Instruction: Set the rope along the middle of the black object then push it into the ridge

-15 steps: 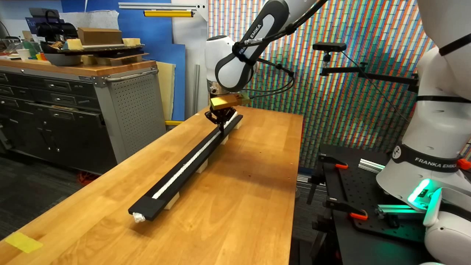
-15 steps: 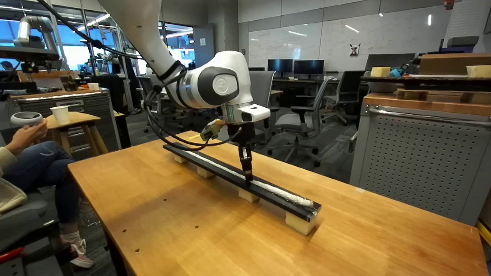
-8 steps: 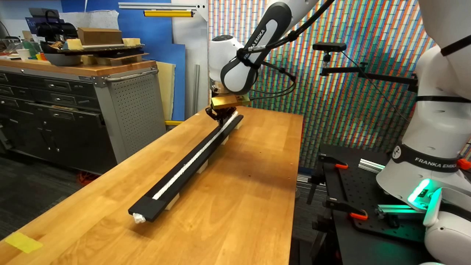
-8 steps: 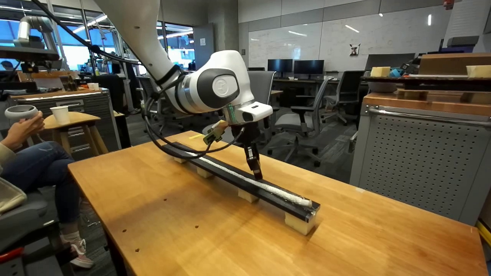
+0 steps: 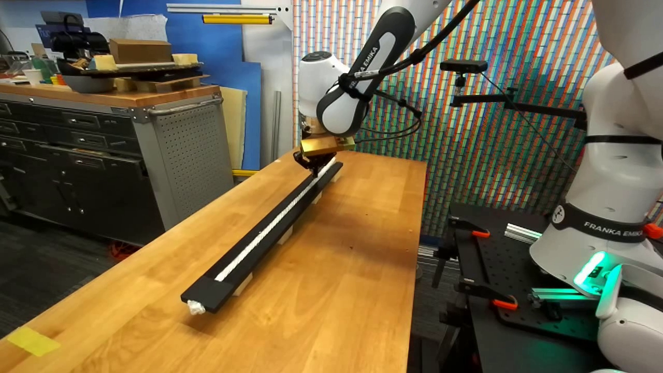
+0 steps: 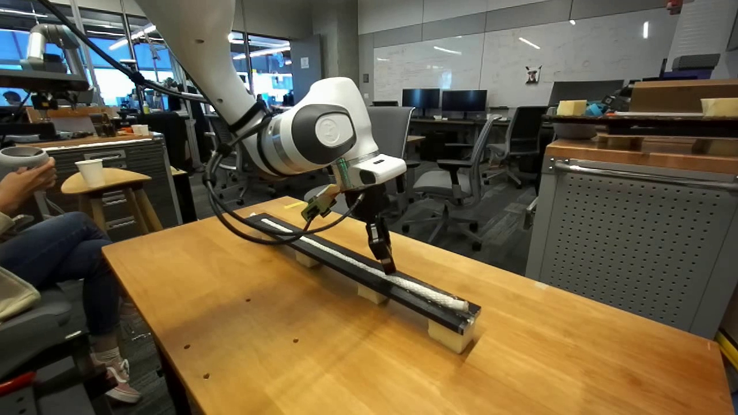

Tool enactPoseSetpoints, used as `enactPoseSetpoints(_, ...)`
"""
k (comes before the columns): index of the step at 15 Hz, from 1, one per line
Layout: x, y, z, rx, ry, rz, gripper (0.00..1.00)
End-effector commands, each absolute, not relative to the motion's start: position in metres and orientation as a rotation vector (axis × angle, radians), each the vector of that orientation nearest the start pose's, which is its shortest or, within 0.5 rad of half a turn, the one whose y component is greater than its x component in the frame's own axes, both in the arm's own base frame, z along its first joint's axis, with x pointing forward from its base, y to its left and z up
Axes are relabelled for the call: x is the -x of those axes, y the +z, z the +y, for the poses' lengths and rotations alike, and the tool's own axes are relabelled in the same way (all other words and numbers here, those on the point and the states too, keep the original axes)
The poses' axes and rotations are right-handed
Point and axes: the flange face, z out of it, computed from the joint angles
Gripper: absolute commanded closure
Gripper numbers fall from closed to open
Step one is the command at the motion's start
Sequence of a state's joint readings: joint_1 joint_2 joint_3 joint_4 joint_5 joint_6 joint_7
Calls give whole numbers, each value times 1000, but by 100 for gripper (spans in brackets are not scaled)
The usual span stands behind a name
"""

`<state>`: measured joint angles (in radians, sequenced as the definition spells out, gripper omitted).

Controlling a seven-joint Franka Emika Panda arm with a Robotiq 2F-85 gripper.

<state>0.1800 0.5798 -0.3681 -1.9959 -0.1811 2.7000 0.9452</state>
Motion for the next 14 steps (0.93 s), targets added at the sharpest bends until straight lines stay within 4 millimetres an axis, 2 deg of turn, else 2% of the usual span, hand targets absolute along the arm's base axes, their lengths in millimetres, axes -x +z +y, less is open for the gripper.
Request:
enactPoseSetpoints(1,-604,214,-94,2974,-421,1479,100)
enactPoseSetpoints(6,-611,218,-93,2962,-451,1503,100)
enactPoseSetpoints(14,-613,192,-96,3001,-341,1528,100)
